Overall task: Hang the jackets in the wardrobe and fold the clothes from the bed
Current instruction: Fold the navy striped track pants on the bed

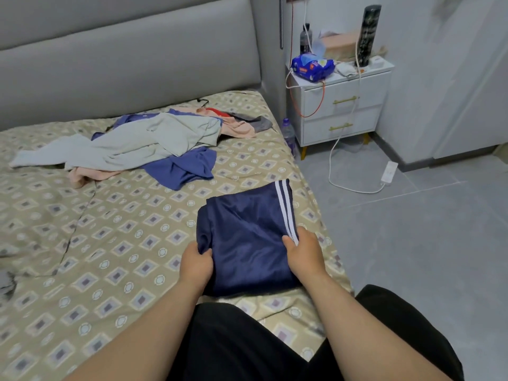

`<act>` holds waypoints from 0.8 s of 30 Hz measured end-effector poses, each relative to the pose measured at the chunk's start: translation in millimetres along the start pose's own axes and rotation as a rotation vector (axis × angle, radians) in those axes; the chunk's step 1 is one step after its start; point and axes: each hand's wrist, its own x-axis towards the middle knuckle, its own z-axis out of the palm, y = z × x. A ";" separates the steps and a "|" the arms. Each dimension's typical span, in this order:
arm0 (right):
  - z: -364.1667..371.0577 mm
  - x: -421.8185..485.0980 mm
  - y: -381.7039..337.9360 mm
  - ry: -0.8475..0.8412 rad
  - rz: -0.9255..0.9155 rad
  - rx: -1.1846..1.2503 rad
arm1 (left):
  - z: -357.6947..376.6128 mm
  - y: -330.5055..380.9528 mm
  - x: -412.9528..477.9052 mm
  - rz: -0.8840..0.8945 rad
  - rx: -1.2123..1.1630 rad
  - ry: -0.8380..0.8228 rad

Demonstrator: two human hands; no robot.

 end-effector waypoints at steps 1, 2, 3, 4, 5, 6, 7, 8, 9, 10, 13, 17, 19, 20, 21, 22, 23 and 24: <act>-1.3 0.6 -0.6 -0.023 0.060 0.014 | 0.0 -2.1 -1.4 -0.082 -0.042 -0.083; -3.1 0.7 -1.8 -0.057 0.106 0.040 | -0.7 -2.8 -2.8 -0.156 -0.129 -0.162; -4.4 0.8 -3.3 -0.091 0.138 0.092 | -1.7 -2.6 -4.0 -0.230 -0.228 -0.234; -6.0 -0.4 -5.5 -0.130 0.160 0.149 | -2.7 -1.4 -5.0 -0.277 -0.311 -0.301; -7.3 -1.6 -7.6 -0.171 0.176 0.194 | -3.4 1.2 -7.2 -0.301 -0.368 -0.363; -8.6 -3.1 -9.3 -0.212 0.202 0.232 | -3.5 2.4 -8.8 -0.308 -0.411 -0.428; -9.9 -5.1 -10.6 -0.254 0.242 0.305 | -3.3 3.9 -11.1 -0.305 -0.423 -0.473; -11.4 -8.0 -12.9 -0.306 0.301 0.412 | -3.0 5.9 -13.8 -0.307 -0.424 -0.497; -13.2 -10.6 -16.3 -0.363 0.369 0.535 | -3.6 8.9 -17.1 -0.326 -0.423 -0.508; -16.1 -12.7 -19.6 -0.417 0.435 0.641 | -5.1 11.2 -19.5 -0.360 -0.437 -0.520; -26.8 -13.8 -25.7 -0.517 0.505 0.813 | -13.6 18.0 -24.7 -0.422 -0.524 -0.523; -43.6 -14.6 -29.5 -0.563 0.428 0.926 | -21.5 20.6 -30.9 -0.345 -0.672 -0.517; -51.8 -18.6 -32.1 -0.553 0.348 0.957 | -24.0 25.6 -40.1 -0.293 -0.714 -0.525; -56.0 -21.1 -33.3 -0.546 0.322 0.973 | -25.4 28.7 -45.1 -0.280 -0.733 -0.529; -60.3 -23.4 -34.0 -0.542 0.314 0.996 | -26.8 32.6 -50.3 -0.274 -0.752 -0.541; -64.5 -25.6 -34.9 -0.543 0.331 1.026 | -28.6 36.5 -55.0 -0.272 -0.773 -0.558; -68.7 -28.6 -36.4 -0.549 0.358 1.064 | -30.7 41.3 -59.5 -0.271 -0.784 -0.569; -72.6 -31.2 -37.8 -0.553 0.376 1.093 | -32.7 46.1 -62.8 -0.267 -0.785 -0.574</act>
